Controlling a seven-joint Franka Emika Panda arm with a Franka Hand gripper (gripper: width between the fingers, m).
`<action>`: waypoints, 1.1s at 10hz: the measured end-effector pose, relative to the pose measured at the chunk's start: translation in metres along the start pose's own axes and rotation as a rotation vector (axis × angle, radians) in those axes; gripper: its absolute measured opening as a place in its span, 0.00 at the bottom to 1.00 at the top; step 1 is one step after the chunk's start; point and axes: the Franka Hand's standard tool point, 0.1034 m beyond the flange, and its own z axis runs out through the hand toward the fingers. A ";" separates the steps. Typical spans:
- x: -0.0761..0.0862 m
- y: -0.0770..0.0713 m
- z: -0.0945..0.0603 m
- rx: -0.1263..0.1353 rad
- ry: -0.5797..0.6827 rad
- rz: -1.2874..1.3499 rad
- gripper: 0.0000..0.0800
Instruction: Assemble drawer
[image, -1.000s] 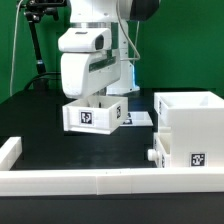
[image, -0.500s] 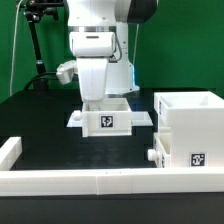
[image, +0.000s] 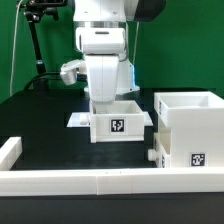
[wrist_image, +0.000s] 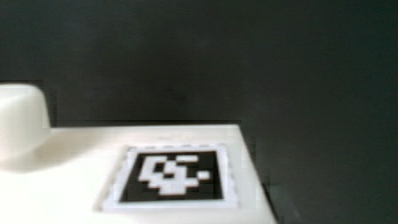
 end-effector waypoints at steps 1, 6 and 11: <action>-0.001 0.000 0.001 0.002 0.000 0.001 0.06; 0.019 0.025 0.001 -0.003 0.002 -0.016 0.06; 0.032 0.031 0.007 0.001 0.009 0.027 0.06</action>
Offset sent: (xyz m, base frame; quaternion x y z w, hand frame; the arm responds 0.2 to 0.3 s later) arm 0.0214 0.0171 -0.0047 0.0075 -0.0041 -0.0549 0.9985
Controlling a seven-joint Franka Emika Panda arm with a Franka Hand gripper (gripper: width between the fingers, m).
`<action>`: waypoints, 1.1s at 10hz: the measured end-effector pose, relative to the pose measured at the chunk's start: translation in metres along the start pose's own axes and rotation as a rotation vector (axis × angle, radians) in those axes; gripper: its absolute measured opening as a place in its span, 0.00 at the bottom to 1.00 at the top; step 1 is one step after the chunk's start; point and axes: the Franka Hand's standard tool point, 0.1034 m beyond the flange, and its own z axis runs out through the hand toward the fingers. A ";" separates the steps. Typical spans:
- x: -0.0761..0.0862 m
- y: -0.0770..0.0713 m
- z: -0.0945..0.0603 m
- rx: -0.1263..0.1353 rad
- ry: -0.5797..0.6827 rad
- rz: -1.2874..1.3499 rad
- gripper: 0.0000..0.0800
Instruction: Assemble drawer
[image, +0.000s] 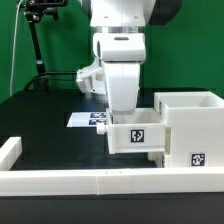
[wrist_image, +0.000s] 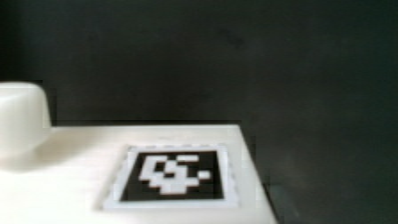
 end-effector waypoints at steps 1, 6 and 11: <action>0.002 0.000 0.000 0.001 0.001 0.014 0.06; 0.012 -0.001 0.003 0.005 0.006 0.039 0.06; 0.011 0.000 0.003 0.005 -0.003 0.018 0.06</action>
Offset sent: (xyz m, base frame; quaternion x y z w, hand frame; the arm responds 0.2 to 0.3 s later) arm 0.0076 0.0130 0.0005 -0.0071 -0.0022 0.0080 0.9999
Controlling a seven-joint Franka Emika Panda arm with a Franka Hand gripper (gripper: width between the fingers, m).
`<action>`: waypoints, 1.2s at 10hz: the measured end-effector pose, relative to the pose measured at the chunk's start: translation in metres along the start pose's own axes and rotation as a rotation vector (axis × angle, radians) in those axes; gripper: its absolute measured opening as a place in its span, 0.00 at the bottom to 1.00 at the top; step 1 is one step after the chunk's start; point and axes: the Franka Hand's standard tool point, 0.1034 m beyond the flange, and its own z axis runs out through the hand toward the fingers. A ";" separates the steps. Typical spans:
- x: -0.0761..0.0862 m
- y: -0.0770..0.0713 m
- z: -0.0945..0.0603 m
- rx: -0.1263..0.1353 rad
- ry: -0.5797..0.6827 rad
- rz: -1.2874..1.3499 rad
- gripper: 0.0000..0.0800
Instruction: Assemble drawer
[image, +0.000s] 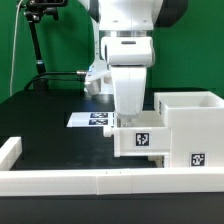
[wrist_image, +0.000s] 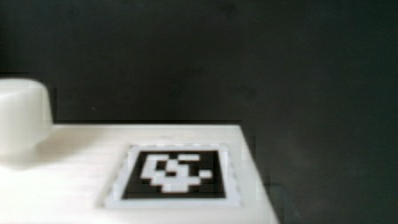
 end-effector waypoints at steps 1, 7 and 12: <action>-0.003 0.000 0.000 0.000 0.000 0.009 0.06; 0.002 0.001 0.000 -0.002 -0.001 -0.025 0.06; 0.010 0.001 0.001 0.012 -0.015 -0.022 0.06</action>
Offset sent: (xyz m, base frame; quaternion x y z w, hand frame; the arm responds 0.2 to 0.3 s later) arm -0.0065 0.0040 -0.0048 -0.0035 0.0140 -0.0762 0.9970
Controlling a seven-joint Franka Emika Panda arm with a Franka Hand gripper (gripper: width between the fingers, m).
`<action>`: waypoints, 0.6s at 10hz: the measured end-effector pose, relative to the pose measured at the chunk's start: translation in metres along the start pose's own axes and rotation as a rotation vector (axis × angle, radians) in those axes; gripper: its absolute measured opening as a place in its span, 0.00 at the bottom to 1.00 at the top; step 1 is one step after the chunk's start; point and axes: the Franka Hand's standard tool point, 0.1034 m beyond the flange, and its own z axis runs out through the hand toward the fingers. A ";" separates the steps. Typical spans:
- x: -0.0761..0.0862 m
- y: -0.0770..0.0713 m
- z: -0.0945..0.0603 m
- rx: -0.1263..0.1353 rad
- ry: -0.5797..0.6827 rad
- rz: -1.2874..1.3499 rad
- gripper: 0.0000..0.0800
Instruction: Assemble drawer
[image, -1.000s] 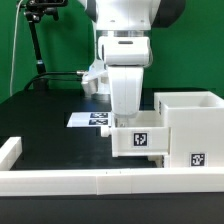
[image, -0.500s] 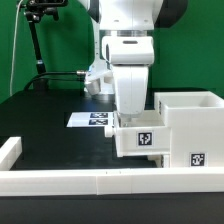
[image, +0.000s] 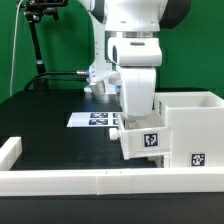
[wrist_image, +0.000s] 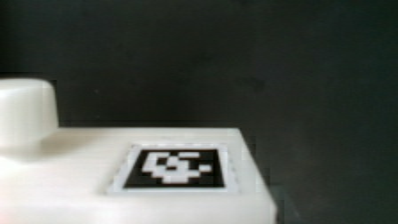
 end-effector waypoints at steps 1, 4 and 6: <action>0.000 0.000 0.000 -0.004 0.001 0.010 0.06; 0.000 0.000 0.000 -0.004 0.001 0.010 0.06; -0.001 0.000 -0.002 -0.001 -0.001 0.010 0.14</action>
Offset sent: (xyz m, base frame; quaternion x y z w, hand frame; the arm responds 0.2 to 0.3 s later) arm 0.0000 0.0000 0.0000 0.0000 0.0000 0.0000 1.0000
